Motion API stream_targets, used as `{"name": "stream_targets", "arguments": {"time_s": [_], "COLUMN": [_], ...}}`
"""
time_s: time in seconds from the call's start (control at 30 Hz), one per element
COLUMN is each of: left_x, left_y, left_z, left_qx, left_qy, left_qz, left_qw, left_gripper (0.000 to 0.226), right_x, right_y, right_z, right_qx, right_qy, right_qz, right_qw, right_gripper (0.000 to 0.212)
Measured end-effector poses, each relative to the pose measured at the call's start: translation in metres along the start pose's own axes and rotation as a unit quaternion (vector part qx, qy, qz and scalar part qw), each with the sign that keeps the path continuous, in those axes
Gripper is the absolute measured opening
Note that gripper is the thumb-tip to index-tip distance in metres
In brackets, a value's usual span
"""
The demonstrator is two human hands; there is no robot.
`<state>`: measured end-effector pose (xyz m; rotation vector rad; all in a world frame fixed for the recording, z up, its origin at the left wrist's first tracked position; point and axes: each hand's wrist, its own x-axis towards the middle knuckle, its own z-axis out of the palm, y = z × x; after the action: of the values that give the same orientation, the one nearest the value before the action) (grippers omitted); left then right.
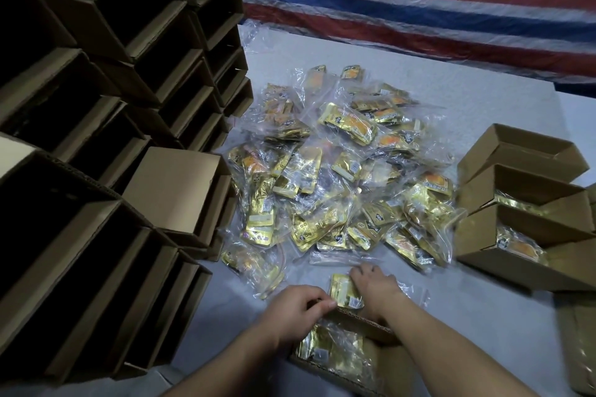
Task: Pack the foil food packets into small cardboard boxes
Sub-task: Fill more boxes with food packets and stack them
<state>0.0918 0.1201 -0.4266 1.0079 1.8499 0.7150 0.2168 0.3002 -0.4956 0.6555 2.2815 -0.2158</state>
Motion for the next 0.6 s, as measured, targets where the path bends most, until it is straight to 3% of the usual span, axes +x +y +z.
{"name": "stream_targets", "arguments": {"time_s": [0.2, 0.37, 0.5, 0.6], "left_x": [-0.003, -0.006, -0.008, -0.007], "left_y": [0.003, 0.003, 0.004, 0.008], "left_z": [-0.002, -0.002, -0.003, -0.005], "left_qx": [-0.008, -0.015, 0.002, 0.011], "left_qy": [0.005, 0.011, 0.004, 0.003], "left_qz": [-0.01, -0.015, -0.01, 0.004], "left_qw": [1.0, 1.0, 1.0, 1.0], "left_gripper": [0.032, 0.025, 0.02, 0.021], "right_x": [-0.004, -0.023, -0.052, -0.082], "right_y": [0.014, 0.03, 0.047, 0.058], "right_z": [0.003, 0.003, -0.018, -0.039], "right_qx": [0.042, 0.174, 0.288, 0.428], "right_qy": [-0.012, 0.014, 0.069, 0.148], "right_qz": [0.012, 0.009, -0.009, -0.025], "right_qw": [0.999, 0.985, 0.955, 0.891], "right_gripper": [0.078, 0.057, 0.039, 0.036]}}
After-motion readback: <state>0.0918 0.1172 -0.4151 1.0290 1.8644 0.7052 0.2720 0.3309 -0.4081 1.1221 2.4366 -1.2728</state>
